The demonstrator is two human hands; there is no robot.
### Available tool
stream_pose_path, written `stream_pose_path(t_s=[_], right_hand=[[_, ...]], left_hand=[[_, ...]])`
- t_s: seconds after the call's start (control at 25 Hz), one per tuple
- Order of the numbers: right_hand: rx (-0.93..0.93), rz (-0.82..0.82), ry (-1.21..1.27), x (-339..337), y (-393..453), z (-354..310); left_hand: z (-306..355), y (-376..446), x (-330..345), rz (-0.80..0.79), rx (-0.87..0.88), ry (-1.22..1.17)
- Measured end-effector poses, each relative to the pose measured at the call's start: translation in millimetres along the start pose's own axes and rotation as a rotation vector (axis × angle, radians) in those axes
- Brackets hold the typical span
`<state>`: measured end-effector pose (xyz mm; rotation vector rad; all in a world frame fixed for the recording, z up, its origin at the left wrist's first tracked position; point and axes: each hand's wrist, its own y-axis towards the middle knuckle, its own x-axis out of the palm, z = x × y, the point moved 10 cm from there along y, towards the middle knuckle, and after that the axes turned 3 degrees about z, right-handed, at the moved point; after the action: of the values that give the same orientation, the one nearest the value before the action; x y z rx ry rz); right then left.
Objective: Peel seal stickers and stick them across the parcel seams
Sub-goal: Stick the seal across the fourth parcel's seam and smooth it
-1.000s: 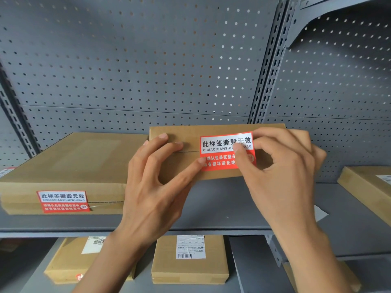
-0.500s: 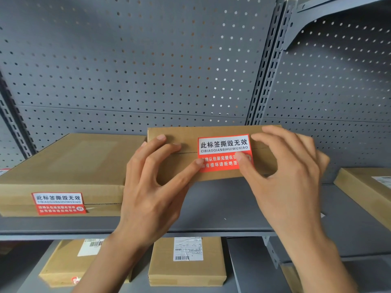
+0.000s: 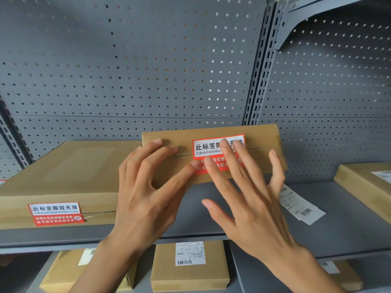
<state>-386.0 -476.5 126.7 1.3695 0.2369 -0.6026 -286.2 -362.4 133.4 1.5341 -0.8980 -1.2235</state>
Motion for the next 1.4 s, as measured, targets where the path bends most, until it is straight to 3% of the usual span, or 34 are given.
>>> stream_pose_path(t_s=[0.2,0.48,0.76,1.2,1.4], right_hand=[[-0.093,0.050,-0.080,-5.8,8.8,22.2],[-0.247,0.060,-0.003,-3.7,25.0,43.2],[-0.242,0.072,0.074,4.9,25.8,44.3],[-0.320,0.146,0.042,-0.4,13.5,35.9],[-0.313,0.215,0.007,-12.8,11.3,44.1]], left_hand=[[-6.6,6.0,-1.2,-0.035,0.031,0.011],[-13.7,10.0,-0.3,-0.068,0.060,0.035],[-14.3,14.6,-0.9,-0.103,0.065,0.036],[14.2,21.7,15.8,-0.239,0.334,0.123],[13.9,21.0,15.0,-0.261,0.360,0.108]])
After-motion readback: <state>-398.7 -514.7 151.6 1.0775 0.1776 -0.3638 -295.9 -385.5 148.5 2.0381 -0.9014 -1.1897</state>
